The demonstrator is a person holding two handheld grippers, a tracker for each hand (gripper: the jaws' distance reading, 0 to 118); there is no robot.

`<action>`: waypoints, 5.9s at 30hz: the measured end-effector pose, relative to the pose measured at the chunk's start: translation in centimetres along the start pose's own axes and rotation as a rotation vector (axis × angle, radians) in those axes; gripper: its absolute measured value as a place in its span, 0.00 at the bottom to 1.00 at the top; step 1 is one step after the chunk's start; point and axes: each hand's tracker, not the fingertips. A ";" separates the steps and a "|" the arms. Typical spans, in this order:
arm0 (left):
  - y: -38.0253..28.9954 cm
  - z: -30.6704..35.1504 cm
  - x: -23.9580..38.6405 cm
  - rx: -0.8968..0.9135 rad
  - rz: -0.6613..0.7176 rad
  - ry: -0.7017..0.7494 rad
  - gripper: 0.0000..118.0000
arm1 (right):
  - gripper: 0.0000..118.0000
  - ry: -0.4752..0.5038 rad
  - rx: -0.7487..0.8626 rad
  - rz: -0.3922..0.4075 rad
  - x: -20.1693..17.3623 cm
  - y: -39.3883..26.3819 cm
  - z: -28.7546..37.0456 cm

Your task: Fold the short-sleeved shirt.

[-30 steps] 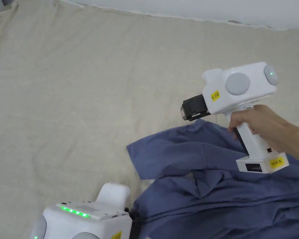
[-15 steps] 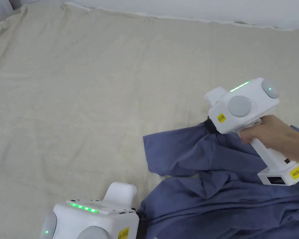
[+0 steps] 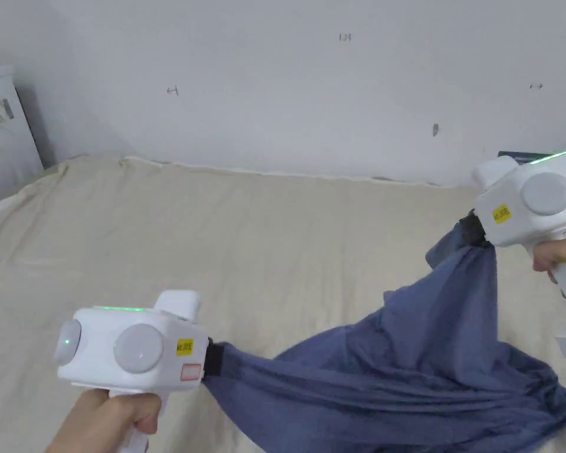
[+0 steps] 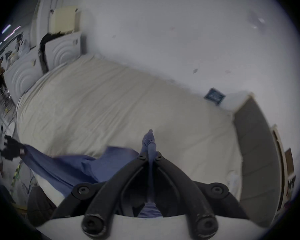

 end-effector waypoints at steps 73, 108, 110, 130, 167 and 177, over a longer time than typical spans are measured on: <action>34.7 18.6 4.1 0.675 0.059 0.337 0.00 | 0.01 -0.421 0.568 -0.221 12.5 17.0 19.7; 19.2 -12.0 1.4 0.204 0.110 0.264 0.00 | 0.02 -0.261 0.136 -0.282 7.8 -3.4 -7.4; 15.2 -13.0 -0.2 0.157 0.139 0.238 0.00 | 0.02 -0.240 0.123 -0.299 6.9 -7.6 -7.5; -12.1 -5.9 -4.6 -0.176 0.009 0.199 0.00 | 0.02 -0.045 -0.258 -0.471 -1.5 -35.4 1.3; -15.3 1.2 -6.0 -0.103 0.036 0.165 0.80 | 0.70 -0.125 -0.226 -0.536 -1.5 -38.3 10.4; -16.6 2.6 -5.6 -0.109 0.038 0.123 0.00 | 0.00 -0.132 -0.183 -0.485 -3.7 -38.5 10.1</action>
